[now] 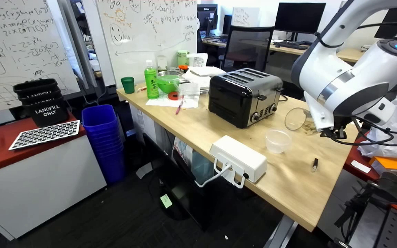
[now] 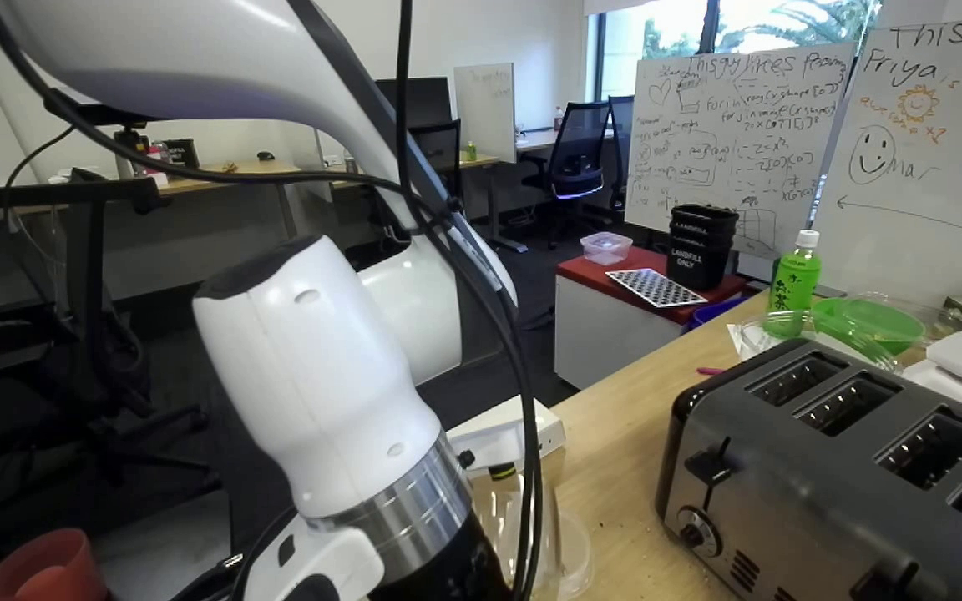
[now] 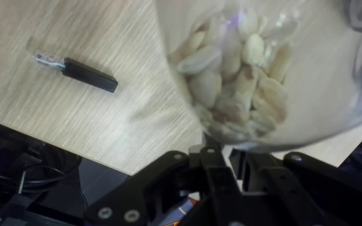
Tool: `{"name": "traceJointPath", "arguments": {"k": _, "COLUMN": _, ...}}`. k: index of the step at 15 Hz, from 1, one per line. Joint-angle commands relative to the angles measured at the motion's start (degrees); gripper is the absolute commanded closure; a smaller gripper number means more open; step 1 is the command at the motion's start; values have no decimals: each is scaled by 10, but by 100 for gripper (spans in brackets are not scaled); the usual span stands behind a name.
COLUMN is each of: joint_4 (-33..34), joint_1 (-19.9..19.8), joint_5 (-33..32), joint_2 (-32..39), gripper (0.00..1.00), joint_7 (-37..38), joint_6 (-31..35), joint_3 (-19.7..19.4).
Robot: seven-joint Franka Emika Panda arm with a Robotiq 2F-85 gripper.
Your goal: Pour the contents in the wine glass into the bowl.
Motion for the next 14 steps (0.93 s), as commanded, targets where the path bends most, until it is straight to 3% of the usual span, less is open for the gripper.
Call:
{"name": "traceJointPath", "arguments": {"k": 1, "joint_4": 0, "joint_1": 0, "joint_5": 0, "joint_2": 0, "gripper": 86, "joint_7": 0, "joint_6": 0, "joint_3": 0}}
{"name": "traceJointPath", "arguments": {"k": 4, "joint_4": 0, "joint_1": 0, "joint_5": 0, "joint_2": 0, "gripper": 86, "joint_7": 0, "joint_6": 0, "joint_3": 0}}
{"name": "traceJointPath", "arguments": {"k": 5, "joint_4": 0, "joint_1": 0, "joint_5": 0, "joint_2": 0, "gripper": 96, "joint_7": 0, "joint_6": 0, "joint_3": 0}}
{"name": "traceJointPath", "arguments": {"k": 6, "joint_4": 1, "joint_1": 12, "joint_5": -1, "joint_2": 7, "gripper": 96, "joint_7": 2, "joint_6": 0, "joint_3": -12}}
{"name": "traceJointPath", "arguments": {"k": 11, "joint_4": 10, "joint_1": 115, "joint_5": 3, "joint_2": 70, "gripper": 96, "joint_7": 7, "joint_6": 1, "joint_3": -107}}
{"name": "traceJointPath", "arguments": {"k": 14, "joint_4": 9, "joint_1": 163, "joint_5": 10, "joint_2": 92, "gripper": 96, "joint_7": 4, "joint_6": 1, "joint_3": -132}}
